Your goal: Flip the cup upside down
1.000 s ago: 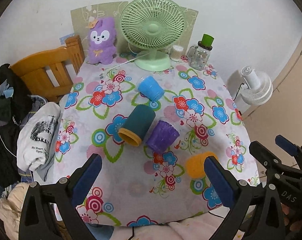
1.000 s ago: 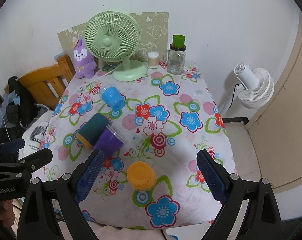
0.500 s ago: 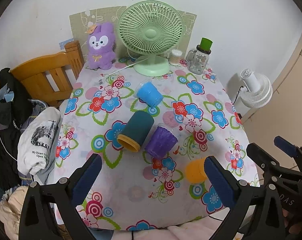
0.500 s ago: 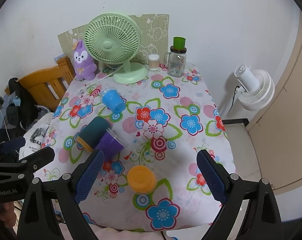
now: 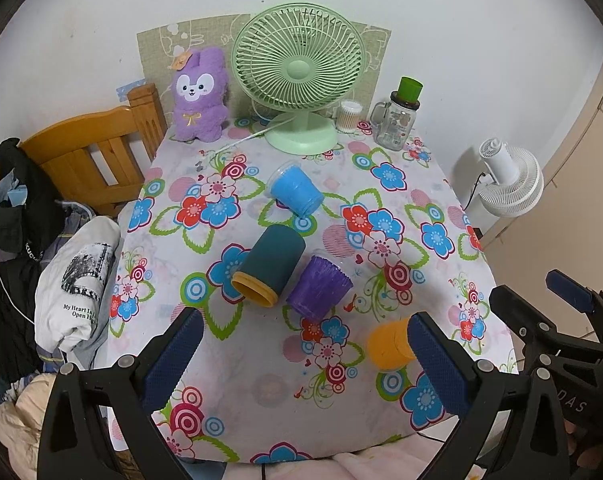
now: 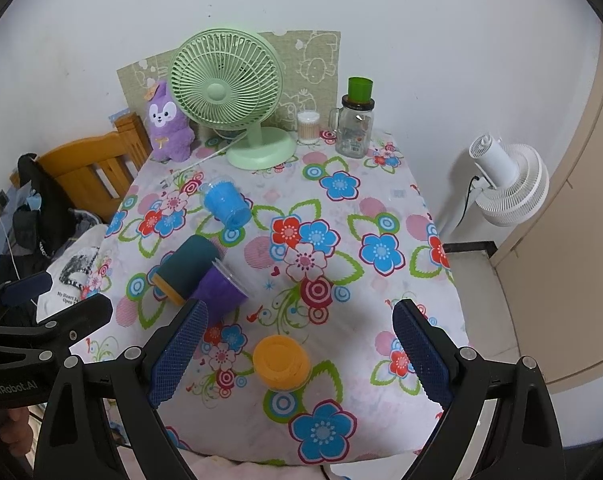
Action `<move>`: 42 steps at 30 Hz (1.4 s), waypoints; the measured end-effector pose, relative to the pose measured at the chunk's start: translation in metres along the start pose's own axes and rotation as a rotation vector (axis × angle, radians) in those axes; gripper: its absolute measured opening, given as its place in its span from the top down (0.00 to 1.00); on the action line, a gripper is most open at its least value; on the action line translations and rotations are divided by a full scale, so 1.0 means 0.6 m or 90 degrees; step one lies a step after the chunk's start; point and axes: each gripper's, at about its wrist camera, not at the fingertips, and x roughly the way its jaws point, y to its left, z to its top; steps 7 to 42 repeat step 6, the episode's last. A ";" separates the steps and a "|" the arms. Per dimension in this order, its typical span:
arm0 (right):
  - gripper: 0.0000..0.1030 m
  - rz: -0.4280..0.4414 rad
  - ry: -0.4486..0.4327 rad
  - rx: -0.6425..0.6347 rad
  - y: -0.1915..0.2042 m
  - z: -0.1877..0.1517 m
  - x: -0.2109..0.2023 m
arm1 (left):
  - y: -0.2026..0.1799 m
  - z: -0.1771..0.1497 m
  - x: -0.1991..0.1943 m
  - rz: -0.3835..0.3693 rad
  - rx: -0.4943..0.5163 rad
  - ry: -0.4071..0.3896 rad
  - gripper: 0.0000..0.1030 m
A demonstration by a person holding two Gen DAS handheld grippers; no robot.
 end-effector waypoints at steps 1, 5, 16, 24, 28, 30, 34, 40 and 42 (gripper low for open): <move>0.07 -0.001 0.000 0.000 0.000 0.001 0.000 | -0.001 0.000 0.000 0.000 0.000 0.000 0.00; 0.07 -0.001 0.000 -0.001 0.001 -0.001 0.000 | -0.001 0.000 0.000 0.000 0.001 0.001 0.00; 0.07 -0.001 0.000 -0.001 0.000 0.000 0.000 | -0.002 0.001 0.001 0.001 0.001 0.001 0.00; 0.07 -0.001 0.000 -0.001 0.000 0.000 0.000 | -0.002 0.001 0.001 0.001 0.001 0.001 0.00; 0.07 -0.001 0.000 -0.001 0.000 0.000 0.000 | -0.002 0.001 0.001 0.001 0.001 0.001 0.00; 0.07 -0.001 0.000 -0.001 0.000 0.000 0.000 | -0.002 0.001 0.001 0.001 0.001 0.001 0.00; 0.07 -0.001 0.000 -0.001 0.000 0.000 0.000 | -0.002 0.001 0.001 0.001 0.001 0.001 0.00; 0.07 -0.001 0.000 -0.001 0.000 0.000 0.000 | -0.002 0.001 0.001 0.001 0.001 0.001 0.00; 0.07 -0.001 0.000 -0.001 0.000 0.000 0.000 | -0.002 0.001 0.001 0.001 0.001 0.001 0.00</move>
